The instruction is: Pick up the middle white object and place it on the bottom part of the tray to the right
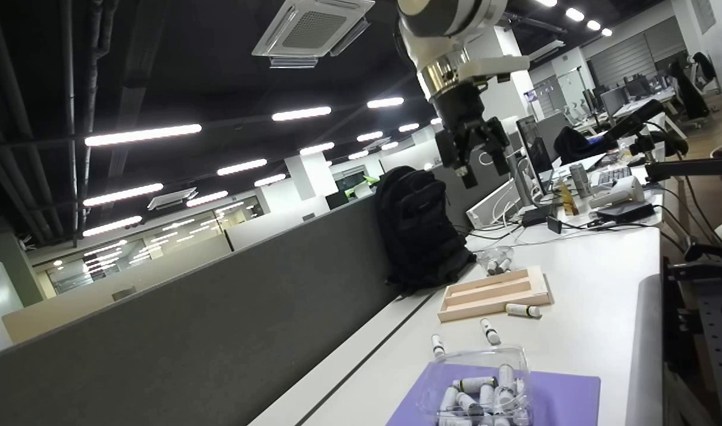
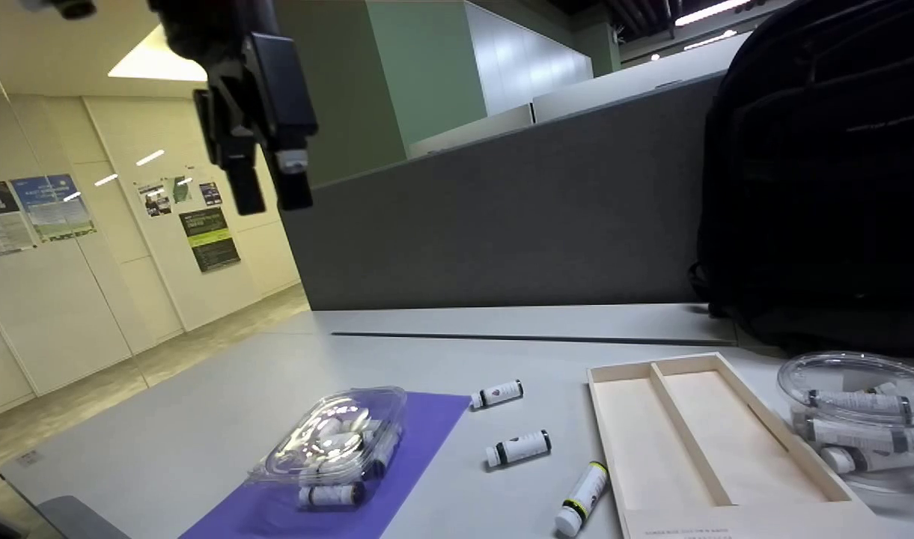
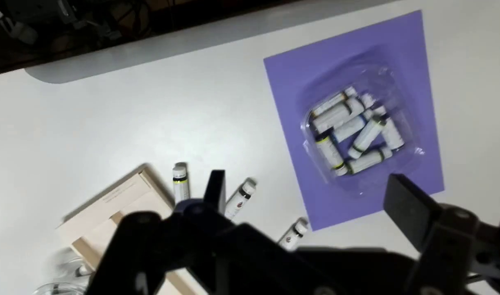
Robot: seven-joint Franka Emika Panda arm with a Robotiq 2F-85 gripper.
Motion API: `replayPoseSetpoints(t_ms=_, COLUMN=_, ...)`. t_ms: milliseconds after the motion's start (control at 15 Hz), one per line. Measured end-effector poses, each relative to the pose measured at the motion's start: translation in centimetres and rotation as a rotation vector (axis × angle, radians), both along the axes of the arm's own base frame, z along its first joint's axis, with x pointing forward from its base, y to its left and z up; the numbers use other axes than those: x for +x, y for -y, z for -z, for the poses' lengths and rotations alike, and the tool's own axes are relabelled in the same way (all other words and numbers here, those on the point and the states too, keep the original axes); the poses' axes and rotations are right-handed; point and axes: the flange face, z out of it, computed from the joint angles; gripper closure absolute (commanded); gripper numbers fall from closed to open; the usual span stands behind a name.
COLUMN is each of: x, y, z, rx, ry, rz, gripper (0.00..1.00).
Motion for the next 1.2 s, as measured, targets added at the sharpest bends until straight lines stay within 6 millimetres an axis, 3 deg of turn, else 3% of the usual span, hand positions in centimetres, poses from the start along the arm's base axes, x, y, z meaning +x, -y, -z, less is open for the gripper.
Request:
replayPoseSetpoints(t_ms=400, x=3.5, y=5.1, z=9.5, rx=-0.024, ry=-0.010, rz=0.232, gripper=0.00)
replayPoseSetpoints(t_ms=867, x=4.3, y=5.4, z=10.7, rx=-0.015, ry=-0.006, rz=0.324, gripper=0.00)
replayPoseSetpoints(t_ms=1000, x=5.5, y=6.2, z=11.9, rx=-0.011, ry=0.009, rz=0.416, gripper=0.00)
replayPoseSetpoints(t_ms=1200, x=8.8, y=8.2, z=15.5, rx=-0.014, ry=0.022, rz=0.557, gripper=0.00)
